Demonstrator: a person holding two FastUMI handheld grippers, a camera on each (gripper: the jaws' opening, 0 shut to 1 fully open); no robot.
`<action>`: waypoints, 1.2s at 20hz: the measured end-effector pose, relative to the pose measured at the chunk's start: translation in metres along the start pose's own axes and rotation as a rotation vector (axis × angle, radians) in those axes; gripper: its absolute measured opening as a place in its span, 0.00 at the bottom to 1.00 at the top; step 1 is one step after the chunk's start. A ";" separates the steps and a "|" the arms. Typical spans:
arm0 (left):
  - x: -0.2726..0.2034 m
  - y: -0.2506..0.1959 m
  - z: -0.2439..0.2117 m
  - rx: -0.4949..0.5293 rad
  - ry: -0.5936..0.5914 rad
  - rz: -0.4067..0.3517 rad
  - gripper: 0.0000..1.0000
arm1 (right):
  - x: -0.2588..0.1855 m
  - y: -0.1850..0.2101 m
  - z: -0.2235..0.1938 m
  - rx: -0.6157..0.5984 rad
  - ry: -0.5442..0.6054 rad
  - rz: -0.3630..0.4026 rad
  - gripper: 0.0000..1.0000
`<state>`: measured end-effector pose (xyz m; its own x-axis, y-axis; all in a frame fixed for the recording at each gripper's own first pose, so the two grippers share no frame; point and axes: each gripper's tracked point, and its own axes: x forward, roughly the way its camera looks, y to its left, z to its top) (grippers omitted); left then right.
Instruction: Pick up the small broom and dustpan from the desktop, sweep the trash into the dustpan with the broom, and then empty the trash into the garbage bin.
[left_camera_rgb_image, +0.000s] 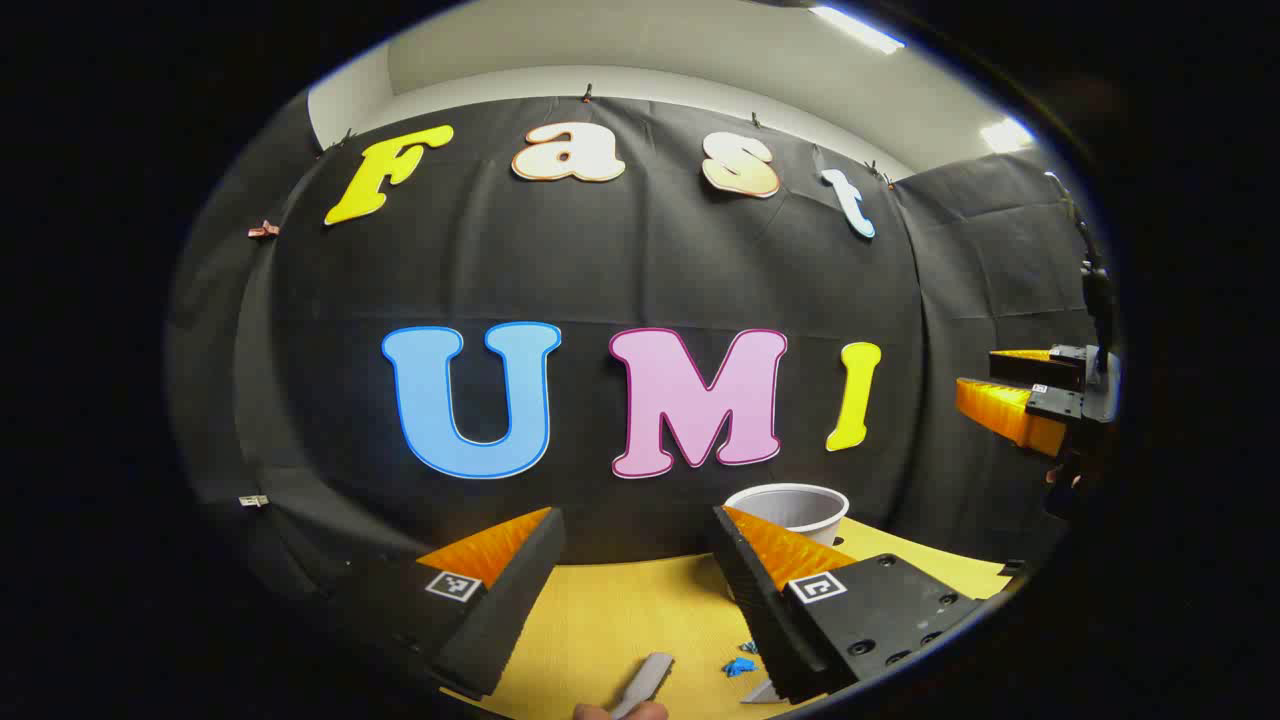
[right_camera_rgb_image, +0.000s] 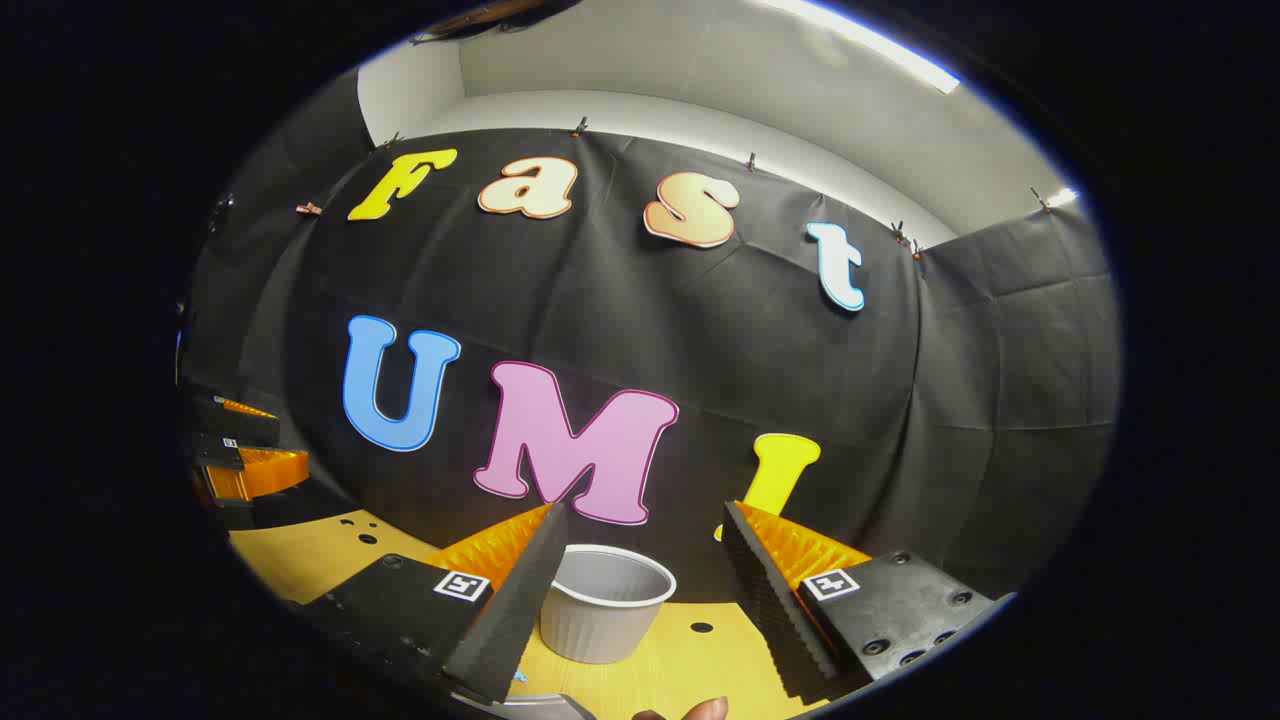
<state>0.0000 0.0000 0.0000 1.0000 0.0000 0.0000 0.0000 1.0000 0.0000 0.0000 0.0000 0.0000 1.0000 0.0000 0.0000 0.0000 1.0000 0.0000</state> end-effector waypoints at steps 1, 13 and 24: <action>0.000 0.000 -0.001 0.003 -0.001 -0.001 0.95 | 0.000 0.002 -0.001 -0.002 0.000 0.003 0.97; -0.004 0.004 -0.002 0.021 -0.005 -0.005 0.95 | -0.002 0.012 -0.001 0.004 0.002 0.018 0.97; -0.014 0.007 -0.026 0.008 0.033 0.000 0.97 | -0.058 0.052 -0.151 0.000 0.610 0.376 0.97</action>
<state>-0.0140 0.0071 -0.0257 0.9995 0.0006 -0.0326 -0.0004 1.0000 0.0081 -0.0578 0.0523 -0.1510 0.7541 0.3443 -0.5592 -0.3444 0.9324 0.1097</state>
